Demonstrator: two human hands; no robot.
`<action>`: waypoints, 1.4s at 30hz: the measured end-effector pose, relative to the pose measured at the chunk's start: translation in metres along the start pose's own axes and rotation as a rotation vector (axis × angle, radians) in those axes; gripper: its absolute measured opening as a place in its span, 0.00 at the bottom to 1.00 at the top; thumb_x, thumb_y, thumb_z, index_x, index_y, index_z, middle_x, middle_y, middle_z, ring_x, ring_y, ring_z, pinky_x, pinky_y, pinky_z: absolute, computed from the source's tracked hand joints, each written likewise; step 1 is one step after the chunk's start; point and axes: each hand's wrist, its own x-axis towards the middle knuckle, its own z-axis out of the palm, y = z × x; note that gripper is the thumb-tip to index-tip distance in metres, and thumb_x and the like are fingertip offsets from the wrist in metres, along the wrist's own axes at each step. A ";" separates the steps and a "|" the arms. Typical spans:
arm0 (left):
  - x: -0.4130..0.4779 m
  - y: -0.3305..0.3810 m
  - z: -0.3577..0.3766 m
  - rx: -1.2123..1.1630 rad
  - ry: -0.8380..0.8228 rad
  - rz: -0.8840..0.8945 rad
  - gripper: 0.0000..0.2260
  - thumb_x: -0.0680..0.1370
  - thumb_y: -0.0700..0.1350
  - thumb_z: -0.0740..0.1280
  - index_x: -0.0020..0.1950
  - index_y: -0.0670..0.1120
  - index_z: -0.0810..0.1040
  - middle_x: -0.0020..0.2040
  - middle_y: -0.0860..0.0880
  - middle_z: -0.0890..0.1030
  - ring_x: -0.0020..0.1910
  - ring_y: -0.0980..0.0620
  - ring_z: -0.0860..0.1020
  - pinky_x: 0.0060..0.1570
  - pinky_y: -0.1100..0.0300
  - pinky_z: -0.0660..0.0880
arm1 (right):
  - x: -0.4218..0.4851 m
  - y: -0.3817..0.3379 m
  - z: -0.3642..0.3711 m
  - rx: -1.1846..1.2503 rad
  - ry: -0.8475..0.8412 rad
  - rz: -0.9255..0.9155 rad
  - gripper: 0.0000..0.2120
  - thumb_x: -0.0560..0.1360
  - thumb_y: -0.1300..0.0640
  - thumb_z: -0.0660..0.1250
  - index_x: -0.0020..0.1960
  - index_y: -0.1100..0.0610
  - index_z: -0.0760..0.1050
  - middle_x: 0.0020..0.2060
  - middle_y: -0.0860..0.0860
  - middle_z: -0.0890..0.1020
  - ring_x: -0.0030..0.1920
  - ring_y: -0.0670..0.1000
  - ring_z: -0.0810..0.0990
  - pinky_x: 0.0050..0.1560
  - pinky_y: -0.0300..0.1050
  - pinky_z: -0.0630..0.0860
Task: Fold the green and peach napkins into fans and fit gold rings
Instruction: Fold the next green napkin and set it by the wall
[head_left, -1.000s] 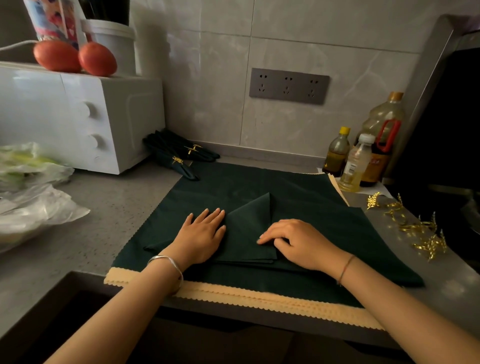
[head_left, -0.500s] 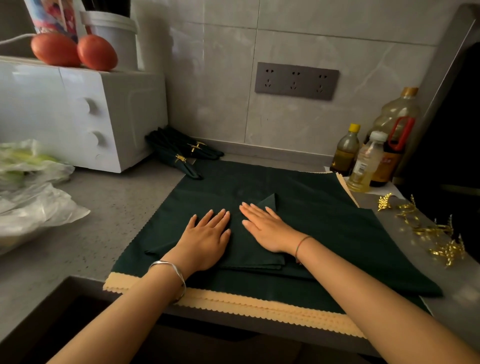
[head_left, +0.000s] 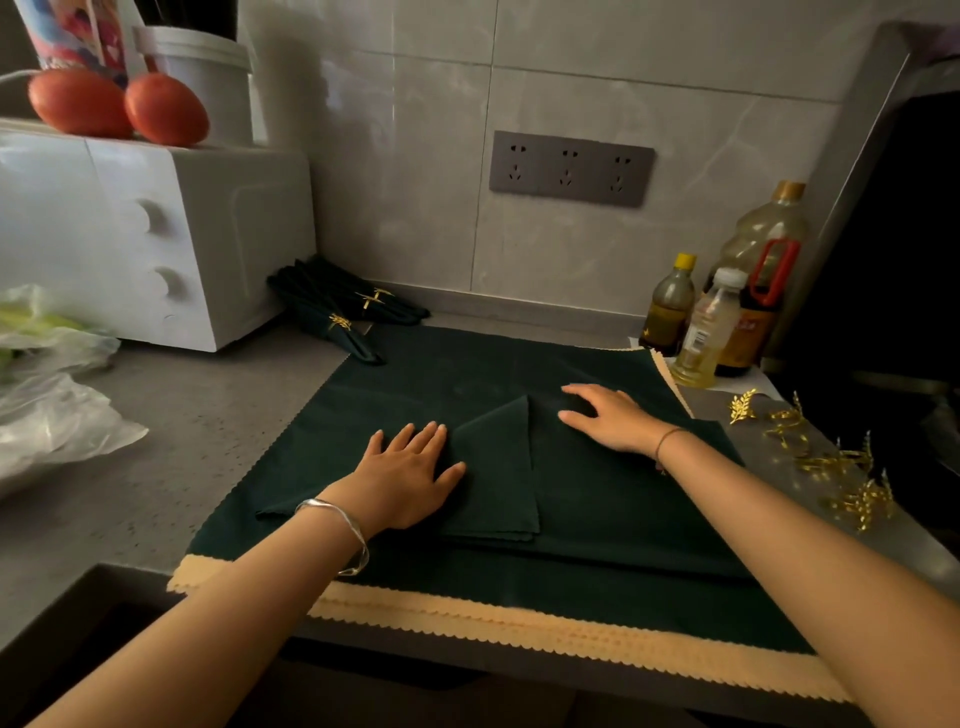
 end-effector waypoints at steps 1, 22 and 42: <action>0.004 0.007 0.000 0.001 0.018 0.017 0.29 0.81 0.61 0.44 0.78 0.49 0.41 0.78 0.51 0.43 0.77 0.50 0.42 0.74 0.48 0.39 | 0.000 0.009 -0.006 0.032 -0.040 0.034 0.29 0.77 0.43 0.61 0.75 0.50 0.58 0.74 0.51 0.61 0.73 0.54 0.60 0.73 0.52 0.58; 0.028 0.054 0.019 -0.043 0.142 0.056 0.30 0.78 0.67 0.45 0.77 0.58 0.44 0.79 0.50 0.45 0.77 0.50 0.42 0.75 0.48 0.38 | -0.025 0.110 -0.064 -0.038 0.019 0.185 0.24 0.70 0.49 0.73 0.62 0.57 0.74 0.61 0.53 0.75 0.61 0.53 0.73 0.60 0.44 0.69; 0.028 0.056 0.019 -0.037 0.132 0.153 0.25 0.82 0.59 0.45 0.78 0.56 0.46 0.78 0.54 0.46 0.77 0.53 0.43 0.74 0.50 0.38 | -0.155 -0.023 0.049 0.175 0.366 -0.348 0.11 0.76 0.53 0.67 0.58 0.47 0.80 0.57 0.41 0.80 0.58 0.38 0.76 0.62 0.28 0.68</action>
